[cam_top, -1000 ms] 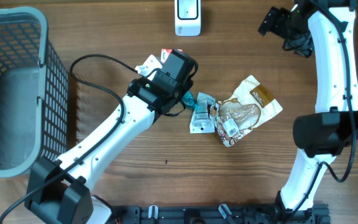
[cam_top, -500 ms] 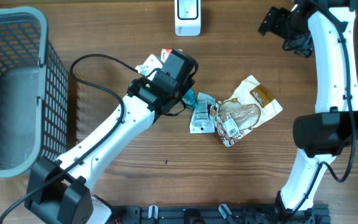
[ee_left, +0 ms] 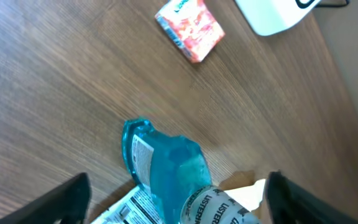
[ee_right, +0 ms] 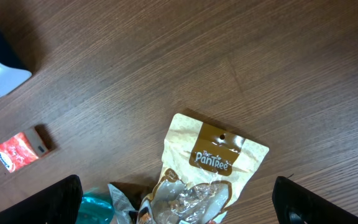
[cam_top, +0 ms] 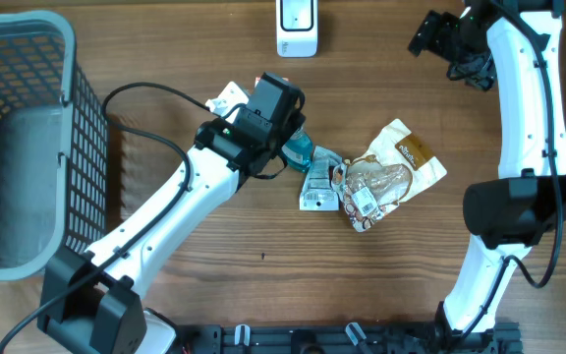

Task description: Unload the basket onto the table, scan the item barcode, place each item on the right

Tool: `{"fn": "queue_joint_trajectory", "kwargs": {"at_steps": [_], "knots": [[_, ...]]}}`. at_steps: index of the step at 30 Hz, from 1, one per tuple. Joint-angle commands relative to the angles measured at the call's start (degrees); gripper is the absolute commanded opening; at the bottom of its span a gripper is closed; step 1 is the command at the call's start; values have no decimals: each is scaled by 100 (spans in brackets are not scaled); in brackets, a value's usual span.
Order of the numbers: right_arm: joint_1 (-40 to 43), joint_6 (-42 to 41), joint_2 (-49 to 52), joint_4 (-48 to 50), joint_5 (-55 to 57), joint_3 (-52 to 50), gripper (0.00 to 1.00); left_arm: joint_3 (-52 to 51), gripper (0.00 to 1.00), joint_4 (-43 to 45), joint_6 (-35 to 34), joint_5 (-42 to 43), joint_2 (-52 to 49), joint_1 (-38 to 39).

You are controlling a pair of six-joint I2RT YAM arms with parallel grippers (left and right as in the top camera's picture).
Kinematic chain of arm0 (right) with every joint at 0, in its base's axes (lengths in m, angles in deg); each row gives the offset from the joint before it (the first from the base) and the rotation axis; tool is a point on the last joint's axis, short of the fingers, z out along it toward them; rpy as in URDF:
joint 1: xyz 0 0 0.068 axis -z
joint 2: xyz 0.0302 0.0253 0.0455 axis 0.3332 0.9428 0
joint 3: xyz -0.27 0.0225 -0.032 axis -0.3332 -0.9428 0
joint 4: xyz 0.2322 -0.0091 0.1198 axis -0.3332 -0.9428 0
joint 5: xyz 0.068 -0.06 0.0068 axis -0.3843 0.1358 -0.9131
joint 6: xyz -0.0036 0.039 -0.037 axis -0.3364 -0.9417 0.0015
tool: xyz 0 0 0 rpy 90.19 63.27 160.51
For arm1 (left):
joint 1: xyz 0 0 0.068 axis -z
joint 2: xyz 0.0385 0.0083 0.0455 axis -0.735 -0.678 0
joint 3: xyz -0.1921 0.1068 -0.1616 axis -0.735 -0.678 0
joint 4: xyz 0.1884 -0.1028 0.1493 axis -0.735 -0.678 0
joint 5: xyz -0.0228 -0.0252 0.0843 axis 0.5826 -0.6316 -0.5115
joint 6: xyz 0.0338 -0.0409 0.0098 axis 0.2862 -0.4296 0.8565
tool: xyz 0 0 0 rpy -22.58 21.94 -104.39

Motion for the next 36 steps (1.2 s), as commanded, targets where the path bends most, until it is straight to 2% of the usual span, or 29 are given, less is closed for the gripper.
{"fn": "queue_joint_trajectory", "kwargs": {"at_steps": [1,6,9,12,15,18,23,25,26,28,29,30,32,36], "knots": [[-9,35,-146,15,103,-55,98,33,100,109,348,-184,-37,-181],[-9,533,-146,50,-254,-55,100,61,100,155,638,-146,184,-614],[-11,778,-149,-24,-800,-52,100,286,100,-59,1311,37,533,-1003],[-85,706,-149,-221,-782,-52,100,522,100,-258,2140,251,944,-1266],[-225,376,-208,-291,-813,-52,100,634,100,-310,3217,457,1493,-1384],[-485,160,-448,-289,-1322,-52,100,632,100,-415,3910,461,2020,-1386],[-1049,330,-1027,-271,-1434,-52,100,632,100,-643,4166,461,2800,-1388],[-1274,-341,-1207,-247,-1497,-52,100,632,100,-684,4433,455,3091,-1392],[-1403,-1010,-1274,-280,-1720,-52,100,632,100,-704,4505,334,3248,-1405],[-1606,-1486,-1296,-289,-2039,-52,99,632,100,-756,4494,-48,3464,-1451],[-1703,-1646,-1281,-289,-2310,-55,99,632,100,-776,4481,-203,3556,-1482],[-1917,-2247,-1198,-286,-2752,-79,100,632,100,-802,4481,-365,3744,-1561],[-2170,-2824,-1093,-286,-2498,-103,100,632,100,-815,4481,-380,3886,-1648],[-2653,-3449,-798,-286,-1773,-120,100,632,100,-951,4483,-382,4000,-1762]]}}
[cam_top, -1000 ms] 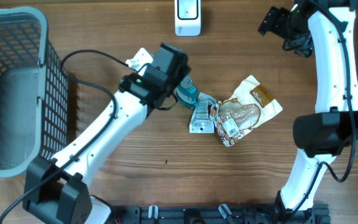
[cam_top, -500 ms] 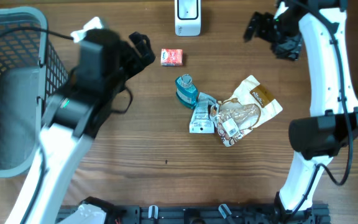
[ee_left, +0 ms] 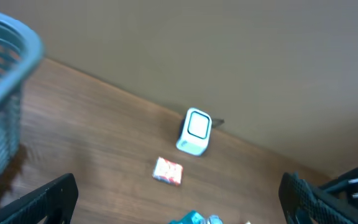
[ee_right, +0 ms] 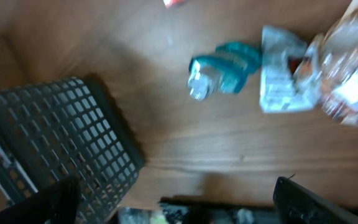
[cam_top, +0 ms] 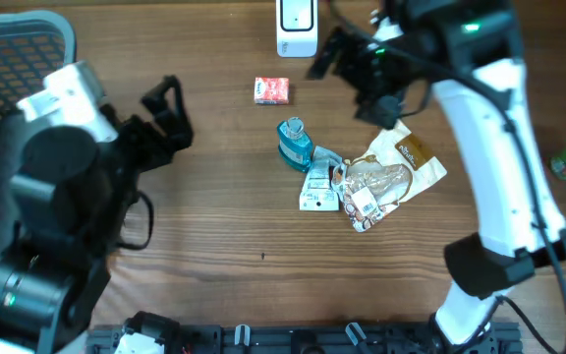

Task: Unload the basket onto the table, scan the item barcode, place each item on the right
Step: 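Open the left gripper and retract the left arm toward the basket, then lower the right gripper onto the teal bottle and grasp it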

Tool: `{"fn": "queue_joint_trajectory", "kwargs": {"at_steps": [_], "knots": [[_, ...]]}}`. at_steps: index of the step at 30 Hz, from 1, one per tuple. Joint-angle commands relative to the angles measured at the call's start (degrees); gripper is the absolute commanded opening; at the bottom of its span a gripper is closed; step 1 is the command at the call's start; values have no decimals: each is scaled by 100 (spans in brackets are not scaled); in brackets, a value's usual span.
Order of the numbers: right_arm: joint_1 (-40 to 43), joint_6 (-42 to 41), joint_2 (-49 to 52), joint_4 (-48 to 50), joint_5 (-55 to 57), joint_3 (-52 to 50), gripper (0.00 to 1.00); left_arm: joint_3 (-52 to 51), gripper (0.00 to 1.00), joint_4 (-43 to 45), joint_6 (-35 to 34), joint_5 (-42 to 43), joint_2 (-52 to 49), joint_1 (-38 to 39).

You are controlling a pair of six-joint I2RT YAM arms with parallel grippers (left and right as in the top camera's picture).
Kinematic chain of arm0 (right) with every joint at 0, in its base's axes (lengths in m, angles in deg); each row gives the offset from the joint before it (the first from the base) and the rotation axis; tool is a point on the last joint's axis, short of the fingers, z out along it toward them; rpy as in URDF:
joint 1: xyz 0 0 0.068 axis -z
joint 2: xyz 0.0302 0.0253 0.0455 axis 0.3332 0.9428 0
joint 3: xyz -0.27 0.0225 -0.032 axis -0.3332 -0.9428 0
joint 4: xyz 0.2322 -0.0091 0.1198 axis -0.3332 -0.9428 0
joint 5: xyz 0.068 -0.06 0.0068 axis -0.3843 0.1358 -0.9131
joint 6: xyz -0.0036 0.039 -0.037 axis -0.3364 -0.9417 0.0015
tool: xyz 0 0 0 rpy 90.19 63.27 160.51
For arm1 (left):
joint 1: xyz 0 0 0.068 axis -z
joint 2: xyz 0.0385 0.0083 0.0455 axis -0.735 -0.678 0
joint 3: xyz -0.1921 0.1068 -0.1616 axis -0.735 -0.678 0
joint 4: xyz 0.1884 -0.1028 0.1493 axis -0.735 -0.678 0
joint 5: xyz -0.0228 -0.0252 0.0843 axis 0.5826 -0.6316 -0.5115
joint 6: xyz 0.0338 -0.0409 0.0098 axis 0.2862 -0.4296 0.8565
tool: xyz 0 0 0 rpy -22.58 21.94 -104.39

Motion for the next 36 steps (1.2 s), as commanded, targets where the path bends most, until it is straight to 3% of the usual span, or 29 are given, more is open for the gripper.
{"fn": "queue_joint_trajectory", "kwargs": {"at_steps": [1,3,12,36], "knots": [[-531,-1325,431,0,601,-61,100,59,100,-173,164,-205,105,-140],[-739,-1762,540,-2,1123,-61,100,59,100,-326,162,-205,70,-181],[-940,-2369,940,-2,1163,-74,100,59,100,-638,162,-225,-280,-195],[-938,-2011,2223,-2,1484,-74,100,59,100,-710,164,-225,-448,-195]]}}
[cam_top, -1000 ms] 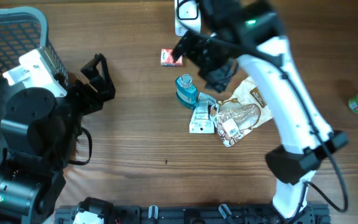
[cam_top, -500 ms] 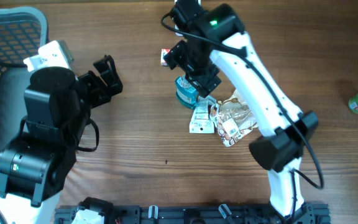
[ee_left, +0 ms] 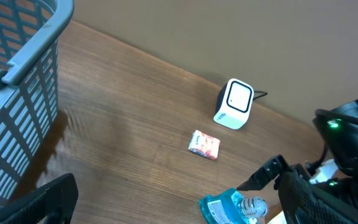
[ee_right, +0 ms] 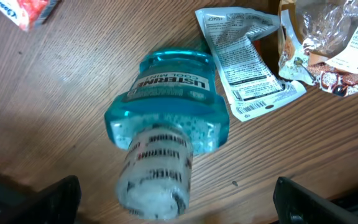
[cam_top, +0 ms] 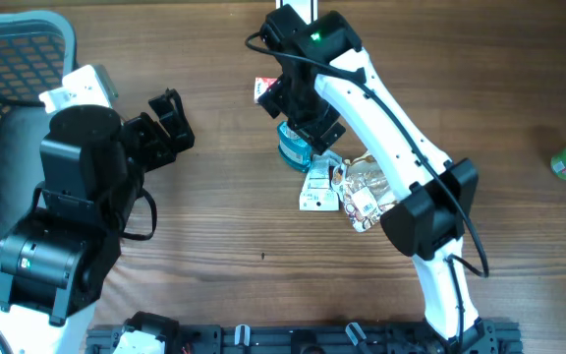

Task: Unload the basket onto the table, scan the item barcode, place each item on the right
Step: 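Lower the right gripper onto the teal bottle and grasp it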

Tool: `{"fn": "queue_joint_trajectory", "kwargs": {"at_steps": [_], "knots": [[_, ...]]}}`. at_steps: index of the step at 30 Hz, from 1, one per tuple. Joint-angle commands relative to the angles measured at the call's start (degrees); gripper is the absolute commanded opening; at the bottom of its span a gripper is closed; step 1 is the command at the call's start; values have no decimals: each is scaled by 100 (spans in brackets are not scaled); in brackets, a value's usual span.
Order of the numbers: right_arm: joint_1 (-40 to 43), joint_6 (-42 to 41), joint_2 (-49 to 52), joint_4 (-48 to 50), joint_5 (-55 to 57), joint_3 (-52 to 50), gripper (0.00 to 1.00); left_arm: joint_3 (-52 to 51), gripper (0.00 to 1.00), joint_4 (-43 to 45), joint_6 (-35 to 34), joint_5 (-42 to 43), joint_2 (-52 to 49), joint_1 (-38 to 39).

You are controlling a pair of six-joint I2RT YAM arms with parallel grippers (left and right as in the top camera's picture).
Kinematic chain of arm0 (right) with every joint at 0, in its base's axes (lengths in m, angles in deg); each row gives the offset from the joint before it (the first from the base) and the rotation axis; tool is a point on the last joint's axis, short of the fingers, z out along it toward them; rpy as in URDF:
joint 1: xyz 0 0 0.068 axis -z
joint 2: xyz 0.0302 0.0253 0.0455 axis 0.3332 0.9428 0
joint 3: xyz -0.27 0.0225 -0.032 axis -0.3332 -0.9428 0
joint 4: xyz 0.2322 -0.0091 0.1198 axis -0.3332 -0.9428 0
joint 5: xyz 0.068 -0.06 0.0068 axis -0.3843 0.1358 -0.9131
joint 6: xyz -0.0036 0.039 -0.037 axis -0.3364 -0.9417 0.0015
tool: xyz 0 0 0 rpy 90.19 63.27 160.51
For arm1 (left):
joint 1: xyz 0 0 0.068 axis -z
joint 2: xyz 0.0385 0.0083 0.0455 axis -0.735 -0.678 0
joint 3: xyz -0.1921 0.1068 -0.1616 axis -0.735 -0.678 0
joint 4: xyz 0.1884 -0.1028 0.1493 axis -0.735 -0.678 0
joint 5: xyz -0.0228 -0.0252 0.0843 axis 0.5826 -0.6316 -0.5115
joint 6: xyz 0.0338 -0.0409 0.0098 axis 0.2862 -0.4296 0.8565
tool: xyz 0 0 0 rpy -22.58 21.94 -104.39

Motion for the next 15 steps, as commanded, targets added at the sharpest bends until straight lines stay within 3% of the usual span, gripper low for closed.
{"fn": "queue_joint_trajectory", "kwargs": {"at_steps": [1,15], "knots": [[-17,101,337,-2,164,-9,100,59,100,11,114,-81,-11,-37],[-9,83,601,7,328,-9,100,59,100,9,114,-81,-11,-37]]}}
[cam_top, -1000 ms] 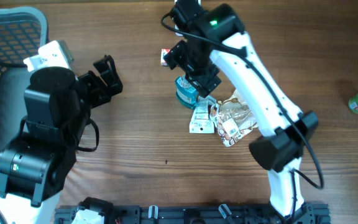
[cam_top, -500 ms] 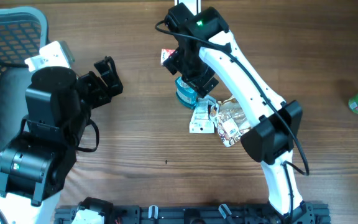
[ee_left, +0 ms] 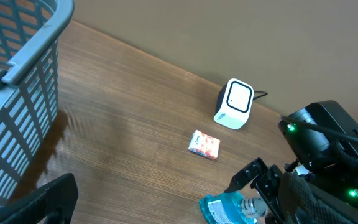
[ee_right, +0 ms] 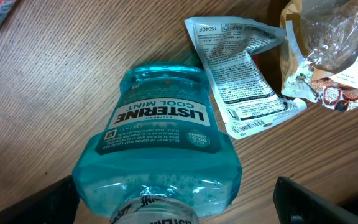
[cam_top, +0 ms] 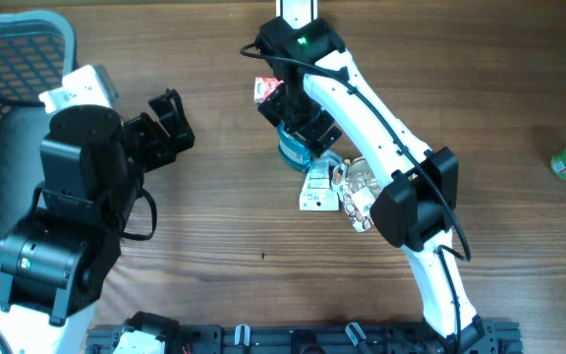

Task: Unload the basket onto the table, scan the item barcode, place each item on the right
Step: 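Lower the right gripper onto the teal bottle and grasp it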

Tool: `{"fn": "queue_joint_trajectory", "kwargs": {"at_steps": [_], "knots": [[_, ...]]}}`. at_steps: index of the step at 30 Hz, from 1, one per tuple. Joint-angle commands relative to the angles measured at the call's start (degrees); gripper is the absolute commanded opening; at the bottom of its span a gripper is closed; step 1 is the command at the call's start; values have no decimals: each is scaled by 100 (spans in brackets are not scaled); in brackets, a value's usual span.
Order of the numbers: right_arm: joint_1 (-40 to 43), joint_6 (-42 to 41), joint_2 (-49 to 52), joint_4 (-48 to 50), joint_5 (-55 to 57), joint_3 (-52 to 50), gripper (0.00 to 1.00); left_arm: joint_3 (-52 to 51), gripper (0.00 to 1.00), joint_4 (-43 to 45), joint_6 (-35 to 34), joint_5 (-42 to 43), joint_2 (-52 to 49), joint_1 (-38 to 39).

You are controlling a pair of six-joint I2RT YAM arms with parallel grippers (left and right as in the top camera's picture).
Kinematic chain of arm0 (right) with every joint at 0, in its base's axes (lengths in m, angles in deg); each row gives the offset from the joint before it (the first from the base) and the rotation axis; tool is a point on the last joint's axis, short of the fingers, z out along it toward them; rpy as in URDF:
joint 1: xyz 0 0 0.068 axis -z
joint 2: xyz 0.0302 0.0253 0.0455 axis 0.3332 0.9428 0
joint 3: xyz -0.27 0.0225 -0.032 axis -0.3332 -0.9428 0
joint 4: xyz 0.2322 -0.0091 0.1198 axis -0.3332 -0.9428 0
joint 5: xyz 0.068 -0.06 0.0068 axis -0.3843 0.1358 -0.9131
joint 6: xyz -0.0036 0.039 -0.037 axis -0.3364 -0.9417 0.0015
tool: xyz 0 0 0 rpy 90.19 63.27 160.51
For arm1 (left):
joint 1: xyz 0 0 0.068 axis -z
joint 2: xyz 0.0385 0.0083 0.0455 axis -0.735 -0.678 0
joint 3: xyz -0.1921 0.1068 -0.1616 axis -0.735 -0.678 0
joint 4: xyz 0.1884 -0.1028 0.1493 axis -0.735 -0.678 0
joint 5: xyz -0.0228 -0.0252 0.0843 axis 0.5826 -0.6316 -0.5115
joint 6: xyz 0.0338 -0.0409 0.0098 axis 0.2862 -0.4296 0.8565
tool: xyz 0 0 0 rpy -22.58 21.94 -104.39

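Observation:
A teal Listerine mouthwash bottle [ee_right: 160, 137] lies on the wooden table with its cap toward the right wrist camera; it also shows in the overhead view as a bottle [cam_top: 291, 155]. My right gripper [ee_right: 176, 208] is open just over its neck, one finger on each side, and neither touches it. The white barcode scanner [cam_top: 296, 12] stands at the far edge of the table. My left gripper [cam_top: 170, 123] hangs open and empty near the basket, well left of the bottle [ee_left: 225, 208].
A small red packet [cam_top: 268, 90] lies between scanner and bottle. A white sachet [ee_right: 241, 68] and a clear snack bag [ee_right: 334, 50] lie right beside the bottle. A grey basket [cam_top: 23, 138] fills the left side. A green object sits at the right edge.
My right gripper has come closer to the bottle, which now fills more of the right wrist view, the cap partly below the frame's edge. The left arm has not moved.
First my left gripper was open at the bottle and the right arm was at the back right. Then the left arm was back beside the basket and the right arm reached over the middle. Later the right gripper was open above the bottle, and now it straddles the neck.

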Motion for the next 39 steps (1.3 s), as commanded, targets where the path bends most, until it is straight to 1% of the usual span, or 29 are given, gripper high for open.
{"fn": "queue_joint_trajectory", "kwargs": {"at_steps": [1,31,34,35,37,39], "knots": [[-9,20,181,0,179,-9,99,59,100,7,114,-79,-11,-37],[-20,-22,503,199,87,-9,99,59,100,-118,114,-120,-11,-37],[-20,-22,511,199,68,-9,91,59,100,-118,114,-120,-11,-37],[-20,-22,511,197,68,-9,86,59,100,-118,114,-120,-11,-37],[-20,-22,511,197,68,-9,82,59,100,-118,114,-120,-11,-37],[-20,-17,511,197,68,-9,81,59,100,-118,111,-120,-11,-37]]}}
